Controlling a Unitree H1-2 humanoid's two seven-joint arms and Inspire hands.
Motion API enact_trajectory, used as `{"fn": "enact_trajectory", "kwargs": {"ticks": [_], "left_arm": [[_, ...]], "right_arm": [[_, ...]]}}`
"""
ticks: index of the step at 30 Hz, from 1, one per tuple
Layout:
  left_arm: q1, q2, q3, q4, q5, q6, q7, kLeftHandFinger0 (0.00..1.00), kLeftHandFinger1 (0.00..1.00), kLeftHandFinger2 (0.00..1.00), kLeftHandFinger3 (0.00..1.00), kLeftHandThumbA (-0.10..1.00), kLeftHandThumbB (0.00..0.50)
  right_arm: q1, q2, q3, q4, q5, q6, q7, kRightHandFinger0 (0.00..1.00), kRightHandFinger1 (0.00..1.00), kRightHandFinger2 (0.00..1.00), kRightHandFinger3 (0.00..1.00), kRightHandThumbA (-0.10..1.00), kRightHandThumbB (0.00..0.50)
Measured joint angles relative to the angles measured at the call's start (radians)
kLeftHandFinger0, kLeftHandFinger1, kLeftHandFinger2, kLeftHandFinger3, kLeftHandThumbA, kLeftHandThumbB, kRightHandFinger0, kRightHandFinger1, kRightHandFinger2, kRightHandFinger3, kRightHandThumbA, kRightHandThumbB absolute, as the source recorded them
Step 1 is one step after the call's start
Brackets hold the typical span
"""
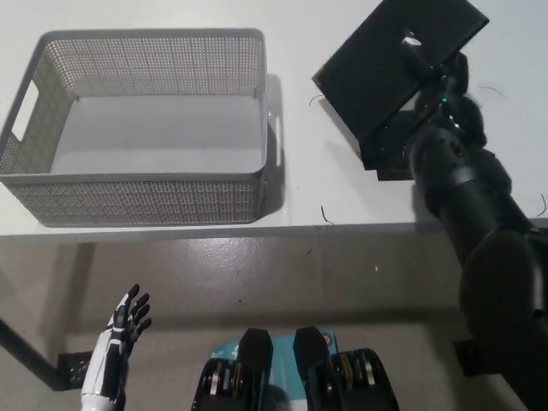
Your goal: A notebook is kept standing on the table on the right hand side and a container is kept on the left hand side and the robot uses its right hand to grab the notebook and places it in the container
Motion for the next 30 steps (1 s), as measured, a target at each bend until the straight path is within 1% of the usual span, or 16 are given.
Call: {"fn": "enact_trajectory", "kwargs": {"ticks": [1,2,3,4,7,8,11,12,14,16,18,20,21,23,26,30], "left_arm": [[0.000,0.000,0.000,0.000,0.000,0.000,0.000,1.00,1.00,1.00,1.00,1.00,0.237],[0.000,0.000,0.000,0.001,0.001,0.000,0.000,1.00,1.00,1.00,1.00,1.00,0.261],[0.000,0.000,0.000,0.001,0.002,-0.001,0.000,1.00,1.00,1.00,1.00,1.00,0.265],[0.000,-0.001,0.000,0.001,0.003,0.000,0.000,1.00,1.00,1.00,1.00,1.00,0.258],[0.001,-0.001,0.000,0.004,0.008,-0.001,0.000,1.00,1.00,1.00,1.00,1.00,0.257],[0.001,-0.001,0.000,0.005,0.009,-0.002,0.000,1.00,1.00,1.00,1.00,1.00,0.252],[0.002,-0.001,0.000,0.011,0.014,-0.003,0.000,1.00,1.00,1.00,1.00,1.00,0.265],[0.002,-0.002,0.000,0.014,0.015,-0.003,0.000,1.00,1.00,1.00,1.00,1.00,0.260],[0.002,-0.002,0.000,0.020,0.016,-0.003,0.000,1.00,1.00,1.00,1.00,1.00,0.267],[0.002,-0.003,0.000,0.024,0.016,-0.002,0.000,1.00,1.00,1.00,1.00,1.00,0.262],[0.002,-0.004,0.000,0.025,0.016,-0.002,0.000,1.00,1.00,1.00,1.00,1.00,0.249],[0.002,-0.004,0.000,0.025,0.017,-0.002,0.000,1.00,1.00,1.00,1.00,1.00,0.262],[0.002,-0.004,0.000,0.025,0.018,-0.002,0.000,1.00,1.00,1.00,1.00,1.00,0.253],[0.002,-0.004,-0.001,0.026,0.018,-0.004,0.000,1.00,1.00,1.00,1.00,1.00,0.262],[0.001,-0.005,-0.003,0.029,0.018,-0.008,0.000,1.00,1.00,1.00,1.00,1.00,0.286],[0.001,-0.012,-0.005,0.030,0.016,-0.009,-0.001,1.00,1.00,1.00,1.00,1.00,0.264]], "right_arm": [[0.000,0.002,0.000,-0.002,0.003,-0.001,0.001,0.00,0.22,0.72,0.51,-0.10,0.071],[0.001,0.011,0.002,-0.009,0.017,-0.005,0.002,0.00,0.22,0.73,0.64,-0.10,0.069],[0.001,0.015,0.006,-0.015,0.021,-0.007,0.003,0.00,0.22,0.72,0.75,-0.10,0.055],[0.002,0.020,0.011,-0.032,0.026,-0.007,0.003,0.00,0.24,0.71,0.80,-0.10,0.053],[0.004,0.029,0.016,-0.084,0.045,-0.008,0.004,0.00,0.24,0.73,0.77,-0.10,0.071],[0.006,0.032,0.016,-0.105,0.051,-0.009,0.005,0.00,0.23,0.71,0.77,-0.10,0.099],[0.016,0.052,0.017,-0.206,0.076,-0.006,0.009,0.00,0.17,0.65,0.76,-0.10,0.120],[0.021,0.062,0.020,-0.245,0.080,-0.001,0.008,0.00,0.16,0.64,0.77,-0.10,0.079],[0.030,0.079,0.026,-0.314,0.086,0.010,0.009,0.00,0.16,0.65,0.86,-0.10,0.046],[0.042,0.101,0.034,-0.388,0.099,0.026,0.009,0.00,0.17,0.66,0.88,-0.10,0.051],[0.053,0.117,0.048,-0.450,0.108,0.039,0.009,0.00,0.21,0.69,0.84,-0.10,0.046],[0.062,0.137,0.063,-0.513,0.118,0.056,0.010,0.00,0.23,0.71,0.85,-0.10,0.061],[0.064,0.152,0.074,-0.555,0.125,0.067,0.010,0.00,0.21,0.70,0.79,-0.10,0.058],[0.060,0.174,0.105,-0.613,0.131,0.086,0.010,0.00,0.22,0.73,0.74,-0.10,0.055],[0.028,0.212,0.175,-0.657,0.132,0.097,0.011,0.00,0.27,0.76,0.78,-0.10,0.054],[-0.014,0.262,0.249,-0.638,0.128,0.100,0.014,0.00,0.28,0.75,0.76,-0.10,0.061]]}}
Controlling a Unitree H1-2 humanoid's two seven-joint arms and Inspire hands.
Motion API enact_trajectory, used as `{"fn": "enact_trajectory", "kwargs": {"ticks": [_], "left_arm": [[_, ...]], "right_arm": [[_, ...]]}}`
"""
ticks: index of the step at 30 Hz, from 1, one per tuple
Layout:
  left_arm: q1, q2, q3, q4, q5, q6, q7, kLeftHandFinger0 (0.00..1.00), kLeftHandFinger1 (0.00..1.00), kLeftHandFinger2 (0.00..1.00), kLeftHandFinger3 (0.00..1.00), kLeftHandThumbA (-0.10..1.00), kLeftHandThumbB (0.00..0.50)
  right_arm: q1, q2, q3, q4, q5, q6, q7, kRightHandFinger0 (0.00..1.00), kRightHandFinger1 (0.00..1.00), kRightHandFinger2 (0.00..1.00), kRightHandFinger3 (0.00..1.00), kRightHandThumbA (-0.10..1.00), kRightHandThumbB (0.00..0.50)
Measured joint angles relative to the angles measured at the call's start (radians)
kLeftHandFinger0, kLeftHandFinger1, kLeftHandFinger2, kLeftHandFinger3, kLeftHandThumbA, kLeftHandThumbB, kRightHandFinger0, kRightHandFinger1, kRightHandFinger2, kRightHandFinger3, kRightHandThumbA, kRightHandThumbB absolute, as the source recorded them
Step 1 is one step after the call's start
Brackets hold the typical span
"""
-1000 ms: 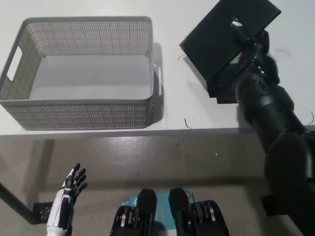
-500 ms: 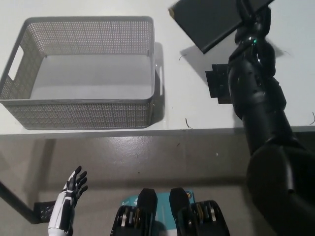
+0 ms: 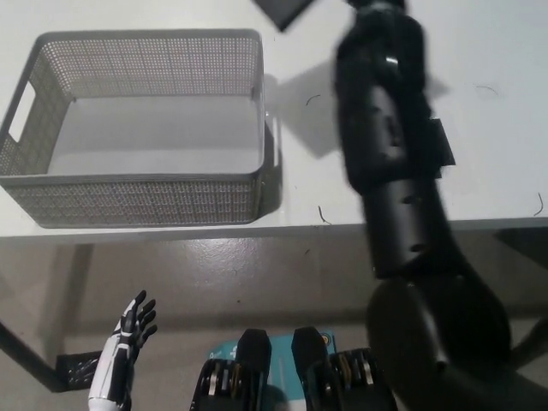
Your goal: A notebook is kept standing on the table on the right hand side and a container is kept on the left hand side and the robot uses its right hand to grab the notebook and places it in the container
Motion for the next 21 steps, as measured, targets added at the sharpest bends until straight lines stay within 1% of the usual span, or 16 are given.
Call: {"fn": "enact_trajectory", "kwargs": {"ticks": [2,4,5,6,7,8,9,10,11,12,13,14,16,17,18,21], "left_arm": [[0.000,0.000,0.000,0.002,-0.003,-0.001,0.000,1.00,1.00,1.00,1.00,1.00,0.267],[0.000,0.000,0.000,0.005,-0.003,-0.003,0.000,1.00,1.00,1.00,1.00,1.00,0.267],[0.000,-0.001,0.000,0.005,-0.003,-0.003,0.000,1.00,1.00,1.00,1.00,1.00,0.263],[0.000,-0.001,-0.001,0.005,-0.003,-0.003,0.000,1.00,1.00,1.00,1.00,1.00,0.251],[0.000,-0.001,-0.003,0.005,-0.002,-0.003,0.000,1.00,1.00,1.00,1.00,1.00,0.254],[0.000,-0.001,-0.005,0.005,-0.001,-0.003,0.000,1.00,1.00,1.00,1.00,1.00,0.262],[0.000,-0.001,-0.008,0.005,0.000,-0.003,0.000,1.00,1.00,1.00,1.00,1.00,0.252],[0.000,-0.001,-0.009,0.005,0.000,-0.003,0.000,1.00,1.00,1.00,1.00,1.00,0.252],[0.000,-0.001,-0.011,0.005,0.000,-0.003,0.000,1.00,1.00,1.00,1.00,1.00,0.248],[0.000,-0.001,-0.012,0.005,0.000,-0.003,0.000,1.00,1.00,1.00,1.00,1.00,0.245],[0.000,-0.001,-0.014,0.005,0.000,-0.003,0.000,1.00,1.00,1.00,1.00,1.00,0.247],[0.000,-0.001,-0.017,0.005,0.001,-0.003,0.000,1.00,1.00,1.00,1.00,1.00,0.250],[0.000,-0.001,-0.023,0.005,0.003,-0.002,0.000,1.00,1.00,1.00,1.00,1.00,0.264],[-0.001,0.000,-0.028,0.005,0.005,-0.002,-0.001,1.00,1.00,1.00,1.00,1.00,0.268],[-0.001,0.000,-0.031,0.005,0.006,-0.002,-0.001,1.00,1.00,1.00,1.00,1.00,0.271],[-0.001,0.003,-0.041,0.004,0.011,-0.003,-0.001,1.00,1.00,1.00,1.00,1.00,0.273]], "right_arm": [[-0.015,0.022,0.022,0.043,-0.004,0.000,0.000,0.00,0.30,0.76,0.75,-0.10,0.077],[-0.026,0.042,0.046,0.109,-0.013,-0.003,0.000,0.00,0.28,0.74,0.74,-0.10,0.088],[-0.032,0.051,0.066,0.162,-0.022,-0.007,-0.001,0.00,0.25,0.72,0.73,-0.10,0.107],[-0.033,0.055,0.076,0.188,-0.029,-0.010,-0.002,0.00,0.20,0.65,0.69,-0.10,0.121],[-0.037,0.059,0.098,0.233,-0.040,-0.015,-0.006,0.00,0.20,0.64,0.72,-0.10,0.130],[-0.040,0.061,0.117,0.264,-0.051,-0.016,-0.010,0.08,0.28,0.70,0.80,-0.01,0.156],[-0.042,0.062,0.146,0.304,-0.067,-0.017,-0.013,0.43,0.65,1.00,1.00,0.33,0.236],[-0.042,0.064,0.165,0.322,-0.075,-0.017,-0.014,0.54,0.64,0.98,1.00,0.43,0.247],[-0.042,0.063,0.193,0.336,-0.091,-0.017,-0.011,0.74,0.87,1.00,1.00,0.63,0.340],[-0.042,0.062,0.219,0.343,-0.103,-0.017,-0.006,1.00,1.00,1.00,1.00,0.74,0.480],[-0.041,0.059,0.252,0.346,-0.114,-0.017,0.010,1.00,1.00,1.00,1.00,0.76,0.499],[-0.041,0.055,0.274,0.344,-0.122,-0.017,0.030,1.00,1.00,1.00,1.00,0.79,0.498],[-0.041,0.046,0.312,0.339,-0.137,-0.019,0.063,1.00,1.00,1.00,1.00,0.93,0.476],[-0.041,0.037,0.341,0.334,-0.147,-0.022,0.089,1.00,1.00,1.00,1.00,0.96,0.477],[-0.041,0.029,0.364,0.329,-0.156,-0.023,0.103,1.00,1.00,1.00,1.00,1.00,0.498],[-0.041,0.006,0.412,0.320,-0.181,-0.031,0.145,1.00,1.00,1.00,1.00,1.00,0.500]]}}
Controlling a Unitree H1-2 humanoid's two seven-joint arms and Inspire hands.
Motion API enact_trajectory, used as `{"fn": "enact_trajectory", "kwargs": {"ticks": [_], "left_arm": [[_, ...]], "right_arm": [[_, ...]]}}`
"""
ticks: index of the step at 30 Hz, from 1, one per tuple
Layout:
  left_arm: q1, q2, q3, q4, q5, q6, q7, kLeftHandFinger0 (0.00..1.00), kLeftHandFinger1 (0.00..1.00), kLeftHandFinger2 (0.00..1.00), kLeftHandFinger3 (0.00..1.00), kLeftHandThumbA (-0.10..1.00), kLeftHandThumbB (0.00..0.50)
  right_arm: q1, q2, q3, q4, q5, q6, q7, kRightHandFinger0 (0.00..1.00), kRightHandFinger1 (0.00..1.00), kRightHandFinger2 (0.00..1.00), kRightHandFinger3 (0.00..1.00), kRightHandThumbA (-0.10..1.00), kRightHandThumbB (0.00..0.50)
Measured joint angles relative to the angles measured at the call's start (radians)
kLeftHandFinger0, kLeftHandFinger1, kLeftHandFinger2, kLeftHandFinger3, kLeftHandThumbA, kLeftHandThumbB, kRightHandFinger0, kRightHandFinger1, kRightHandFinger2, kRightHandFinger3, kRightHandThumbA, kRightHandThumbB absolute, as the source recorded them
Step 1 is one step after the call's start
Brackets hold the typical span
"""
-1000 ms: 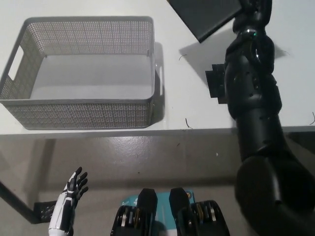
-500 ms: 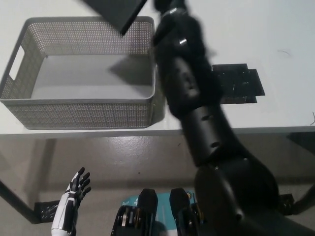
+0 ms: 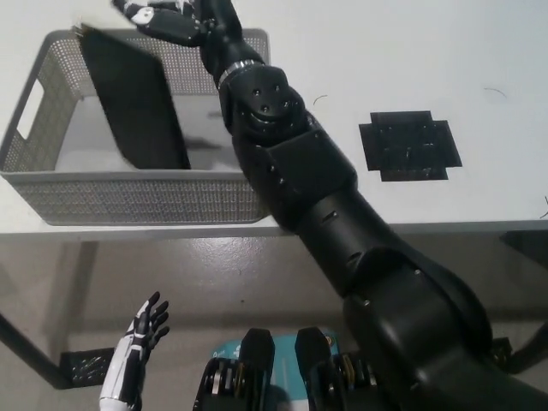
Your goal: A notebook is kept standing on the table on the right hand side and a container is kept on the left hand side and the robot uses its right hand to grab the notebook and places it in the container
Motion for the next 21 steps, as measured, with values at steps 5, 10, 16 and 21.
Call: {"fn": "enact_trajectory", "kwargs": {"ticks": [5,10,16,21], "left_arm": [[0.000,0.004,-0.010,-0.006,0.002,0.001,-0.006,1.00,1.00,1.00,1.00,1.00,0.278],[0.000,0.006,-0.012,-0.006,0.004,0.001,-0.013,1.00,1.00,1.00,1.00,1.00,0.285],[-0.001,0.006,-0.012,-0.005,0.009,0.001,-0.014,1.00,1.00,1.00,1.00,1.00,0.289],[-0.001,0.006,-0.012,-0.004,0.009,0.002,-0.014,1.00,1.00,1.00,1.00,1.00,0.287]], "right_arm": [[0.000,-0.032,0.024,-0.013,-0.031,-0.002,0.030,1.00,1.00,1.00,1.00,1.00,0.500],[0.000,-0.049,0.023,-0.051,-0.044,-0.003,0.045,1.00,1.00,1.00,1.00,1.00,0.475],[0.011,-0.082,0.013,-0.233,-0.049,0.000,0.060,1.00,1.00,1.00,1.00,1.00,0.495],[0.066,-0.124,-0.002,-0.418,-0.038,0.021,0.072,1.00,1.00,1.00,1.00,0.95,0.475]]}}
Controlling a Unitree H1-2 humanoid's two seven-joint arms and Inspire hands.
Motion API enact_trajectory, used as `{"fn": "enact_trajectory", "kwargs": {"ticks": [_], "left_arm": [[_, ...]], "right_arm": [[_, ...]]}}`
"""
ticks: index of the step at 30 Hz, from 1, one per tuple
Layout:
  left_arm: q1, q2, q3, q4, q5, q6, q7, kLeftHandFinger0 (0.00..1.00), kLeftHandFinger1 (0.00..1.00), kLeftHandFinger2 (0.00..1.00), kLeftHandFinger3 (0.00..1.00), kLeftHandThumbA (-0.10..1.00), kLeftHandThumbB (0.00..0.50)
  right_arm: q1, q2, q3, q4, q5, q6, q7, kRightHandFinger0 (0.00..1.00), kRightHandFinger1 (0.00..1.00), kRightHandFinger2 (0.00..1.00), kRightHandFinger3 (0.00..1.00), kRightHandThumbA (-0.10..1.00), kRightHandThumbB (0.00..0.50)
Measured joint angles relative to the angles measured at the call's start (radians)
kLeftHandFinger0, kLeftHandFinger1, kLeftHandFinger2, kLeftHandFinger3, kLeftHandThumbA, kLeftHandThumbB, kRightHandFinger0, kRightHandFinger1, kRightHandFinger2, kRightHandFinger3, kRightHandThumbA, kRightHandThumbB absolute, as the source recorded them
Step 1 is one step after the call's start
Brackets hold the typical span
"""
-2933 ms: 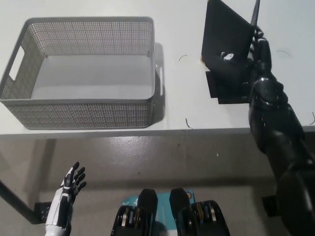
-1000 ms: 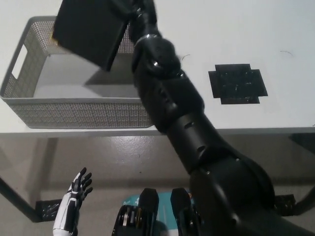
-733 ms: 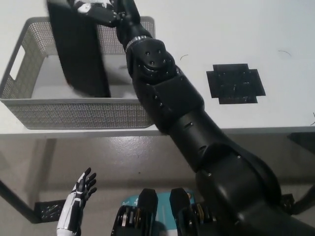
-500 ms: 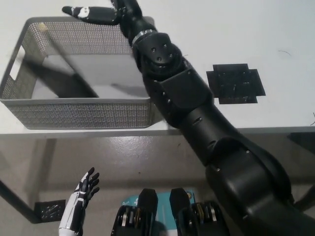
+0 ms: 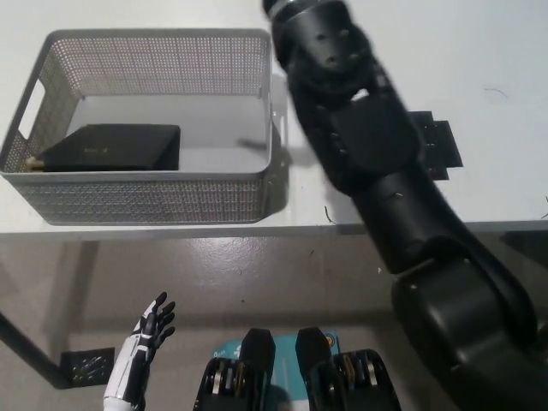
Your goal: A notebook is kept standing on the table on the right hand side and a container is kept on the left hand side and the robot uses its right hand to grab the notebook and places it in the container
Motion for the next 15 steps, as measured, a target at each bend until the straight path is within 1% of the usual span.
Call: {"fn": "enact_trajectory", "kwargs": {"ticks": [1,2,4,5,7,8,9,11,12,13,14,15], "left_arm": [[0.000,0.000,0.000,0.000,0.000,0.001,0.000,1.00,1.00,1.00,1.00,1.00,0.294],[0.000,0.000,0.000,0.000,0.000,0.001,0.000,1.00,1.00,1.00,1.00,1.00,0.290],[0.000,0.000,0.000,0.000,0.000,0.003,0.000,1.00,1.00,1.00,1.00,1.00,0.290],[0.000,0.000,0.000,0.000,0.000,0.004,0.000,1.00,1.00,1.00,1.00,1.00,0.287],[0.001,0.000,0.000,0.001,-0.001,0.005,0.000,1.00,1.00,1.00,1.00,1.00,0.292],[0.001,0.000,0.001,0.001,-0.001,0.005,0.000,1.00,1.00,1.00,1.00,1.00,0.303],[0.001,0.000,0.001,0.001,-0.001,0.006,0.000,1.00,1.00,1.00,1.00,1.00,0.300],[0.001,0.000,0.001,0.001,-0.001,0.007,0.000,1.00,1.00,1.00,1.00,1.00,0.296],[0.001,0.000,0.000,0.001,-0.001,0.008,0.000,1.00,1.00,1.00,1.00,1.00,0.301],[0.001,0.000,0.001,0.001,0.000,0.009,0.000,1.00,1.00,1.00,1.00,1.00,0.307],[0.001,0.000,0.000,0.001,0.000,0.009,0.000,1.00,1.00,1.00,1.00,1.00,0.317],[0.001,0.000,0.001,0.001,0.000,0.010,0.000,1.00,1.00,1.00,1.00,1.00,0.318]], "right_arm": [[0.022,-0.010,-0.002,-0.043,0.002,0.005,0.002,1.00,1.00,1.00,1.00,0.96,0.499],[0.043,-0.019,-0.005,-0.077,0.003,0.011,0.003,1.00,1.00,1.00,1.00,0.98,0.495],[0.097,-0.041,-0.010,-0.150,0.006,0.024,0.004,1.00,1.00,1.00,1.00,1.00,0.432],[0.131,-0.054,-0.014,-0.191,0.008,0.029,0.005,1.00,1.00,1.00,1.00,1.00,0.463],[0.198,-0.078,-0.025,-0.264,0.010,0.040,0.006,1.00,1.00,1.00,1.00,1.00,0.499],[0.223,-0.087,-0.030,-0.289,0.011,0.044,0.006,1.00,1.00,1.00,1.00,1.00,0.497],[0.271,-0.104,-0.039,-0.327,0.012,0.048,0.007,1.00,1.00,1.00,1.00,1.00,0.460],[0.350,-0.131,-0.053,-0.399,0.016,0.054,0.007,1.00,1.00,1.00,1.00,1.00,0.456],[0.400,-0.148,-0.060,-0.437,0.017,0.057,0.008,1.00,1.00,1.00,1.00,1.00,0.464],[0.445,-0.160,-0.066,-0.466,0.018,0.058,0.008,1.00,1.00,1.00,1.00,1.00,0.442],[0.498,-0.178,-0.076,-0.510,0.019,0.059,0.008,1.00,1.00,1.00,1.00,1.00,0.450],[0.540,-0.189,-0.083,-0.533,0.018,0.059,0.008,1.00,1.00,1.00,1.00,1.00,0.490]]}}
